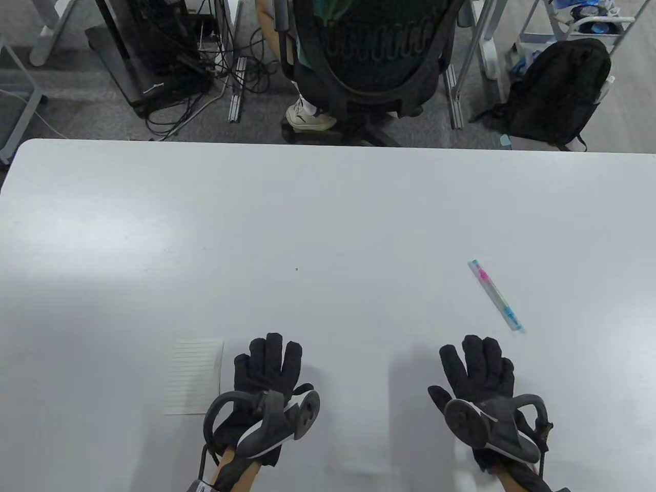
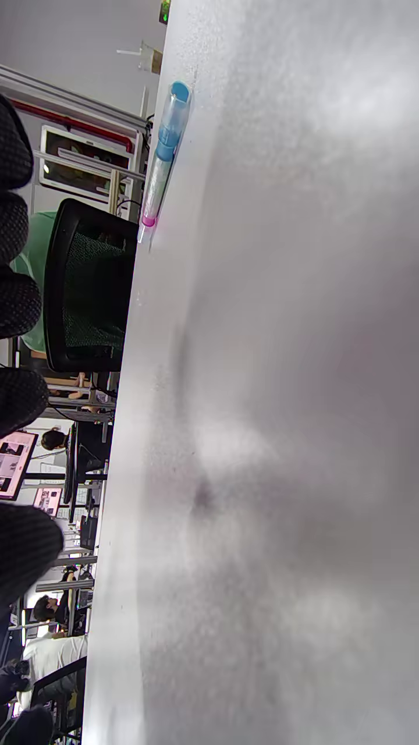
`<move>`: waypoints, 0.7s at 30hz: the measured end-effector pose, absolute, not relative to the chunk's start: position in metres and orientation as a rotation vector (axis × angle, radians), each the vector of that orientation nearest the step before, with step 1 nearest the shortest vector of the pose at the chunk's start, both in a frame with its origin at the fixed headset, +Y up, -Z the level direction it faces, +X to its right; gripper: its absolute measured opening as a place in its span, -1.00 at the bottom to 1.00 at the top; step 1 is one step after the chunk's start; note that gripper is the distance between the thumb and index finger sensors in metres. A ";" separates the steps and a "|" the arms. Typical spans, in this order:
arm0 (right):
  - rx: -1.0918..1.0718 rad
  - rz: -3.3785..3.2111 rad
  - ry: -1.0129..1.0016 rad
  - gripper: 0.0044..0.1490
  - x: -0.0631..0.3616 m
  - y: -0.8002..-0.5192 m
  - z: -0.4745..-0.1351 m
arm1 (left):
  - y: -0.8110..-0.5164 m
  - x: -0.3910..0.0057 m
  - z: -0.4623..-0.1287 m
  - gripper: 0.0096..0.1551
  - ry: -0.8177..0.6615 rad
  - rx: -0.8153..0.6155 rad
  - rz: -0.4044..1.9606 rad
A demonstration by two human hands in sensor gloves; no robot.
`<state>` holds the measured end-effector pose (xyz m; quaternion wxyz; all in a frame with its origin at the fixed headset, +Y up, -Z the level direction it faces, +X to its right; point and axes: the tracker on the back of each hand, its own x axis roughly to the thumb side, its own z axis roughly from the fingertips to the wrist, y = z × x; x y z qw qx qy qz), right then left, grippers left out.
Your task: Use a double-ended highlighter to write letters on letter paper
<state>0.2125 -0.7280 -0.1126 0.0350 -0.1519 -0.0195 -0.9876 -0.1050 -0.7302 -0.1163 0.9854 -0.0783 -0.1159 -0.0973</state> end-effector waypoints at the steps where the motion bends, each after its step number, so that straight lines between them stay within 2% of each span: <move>1: -0.468 -3.040 -0.063 -0.01 0.212 -0.729 -0.113 | -0.731 -0.105 -0.116 -0.08 -0.231 -0.159 -0.189; 21: -0.519 -3.036 -0.109 -0.02 0.200 -0.732 -0.111 | -0.731 -0.110 -0.117 -0.08 -0.225 -0.162 -0.164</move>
